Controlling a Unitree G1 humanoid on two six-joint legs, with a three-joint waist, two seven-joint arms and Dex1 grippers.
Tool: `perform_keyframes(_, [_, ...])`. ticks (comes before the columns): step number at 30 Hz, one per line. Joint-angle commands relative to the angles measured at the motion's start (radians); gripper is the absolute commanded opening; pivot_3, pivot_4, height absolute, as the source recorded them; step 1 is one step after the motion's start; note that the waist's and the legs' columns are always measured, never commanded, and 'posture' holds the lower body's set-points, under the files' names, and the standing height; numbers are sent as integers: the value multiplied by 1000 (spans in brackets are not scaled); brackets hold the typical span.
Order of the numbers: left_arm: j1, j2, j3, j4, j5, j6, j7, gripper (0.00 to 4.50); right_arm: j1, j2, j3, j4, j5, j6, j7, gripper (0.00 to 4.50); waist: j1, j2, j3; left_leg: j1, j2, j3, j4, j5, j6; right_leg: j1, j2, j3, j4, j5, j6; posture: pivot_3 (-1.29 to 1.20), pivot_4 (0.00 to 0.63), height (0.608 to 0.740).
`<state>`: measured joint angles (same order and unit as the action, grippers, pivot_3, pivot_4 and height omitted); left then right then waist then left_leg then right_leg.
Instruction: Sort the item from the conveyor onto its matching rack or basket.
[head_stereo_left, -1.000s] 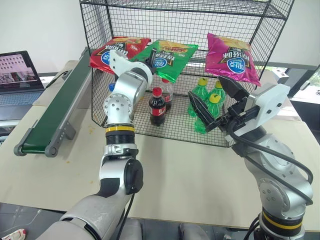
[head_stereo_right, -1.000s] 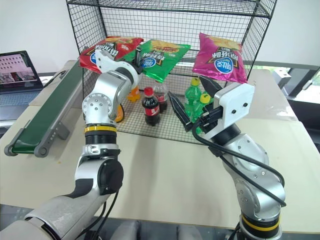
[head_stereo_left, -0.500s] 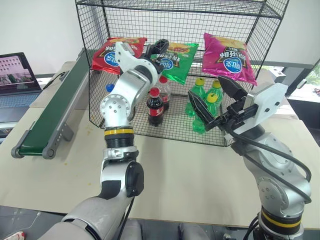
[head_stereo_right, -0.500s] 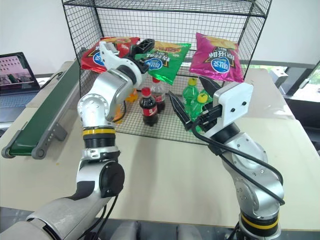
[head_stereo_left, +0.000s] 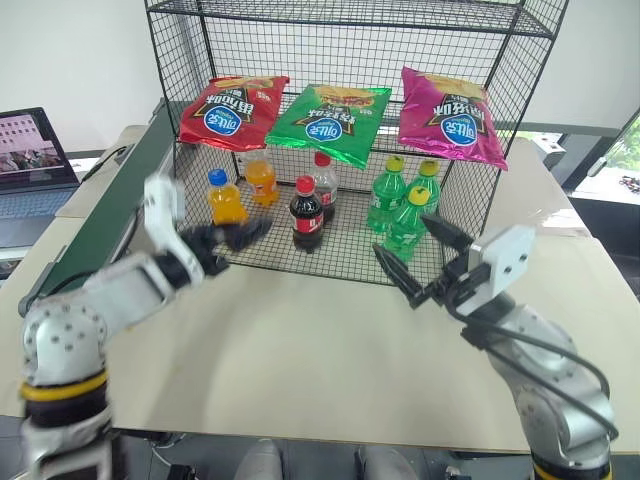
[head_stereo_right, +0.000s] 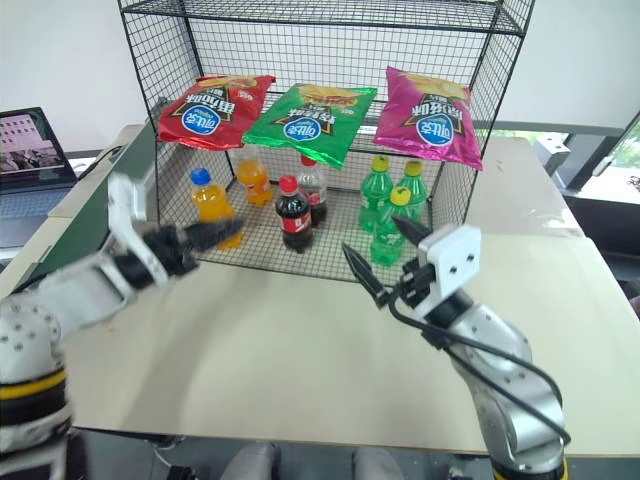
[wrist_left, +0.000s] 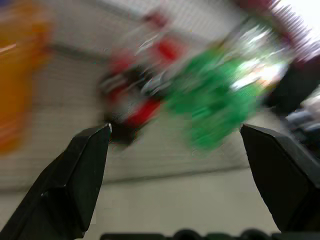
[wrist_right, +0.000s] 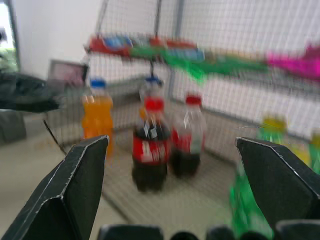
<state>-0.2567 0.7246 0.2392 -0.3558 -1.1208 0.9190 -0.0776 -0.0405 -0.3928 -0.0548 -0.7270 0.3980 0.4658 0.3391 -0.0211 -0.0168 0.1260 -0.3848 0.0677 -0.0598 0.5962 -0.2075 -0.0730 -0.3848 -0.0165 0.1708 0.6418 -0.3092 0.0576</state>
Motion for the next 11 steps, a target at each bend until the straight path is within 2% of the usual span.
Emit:
perform_keyframes(1, [106, 3, -127, 75, 424, -342, -93, 4386, 88, 40, 42, 33, -90, -52, -59, 4500, 4, -1, 0, 0, 0, 0, -1, 1, -1, -1, 0, 0, 0, 0, -1, 0, 150, 740])
perform_keyframes(5, [162, -55, -214, 169, 655, -576, -132, 4386, 191, 83, 65, 97, -170, -115, -104, 4500, 12, -3, 1, -3, 0, 0, -2, 2, -4, -2, 0, 0, -2, 0, -1, 0, 150, 740])
perform_keyframes(8, [177, -135, -208, 221, 692, -643, -173, 4386, 237, 111, 62, 147, -220, -174, -129, 4500, 7, -3, 1, -4, 0, 1, -2, 1, -2, -2, -1, 0, -4, 0, 0, 0, 150, 740])
perform_keyframes(11, [173, -166, -199, 238, 706, -652, -217, 4386, 252, 131, 57, 148, -235, -191, -143, 4500, 5, -3, 1, -4, 0, 2, -2, 1, -1, -3, -1, 0, -2, 0, 0, 0, 150, 740])
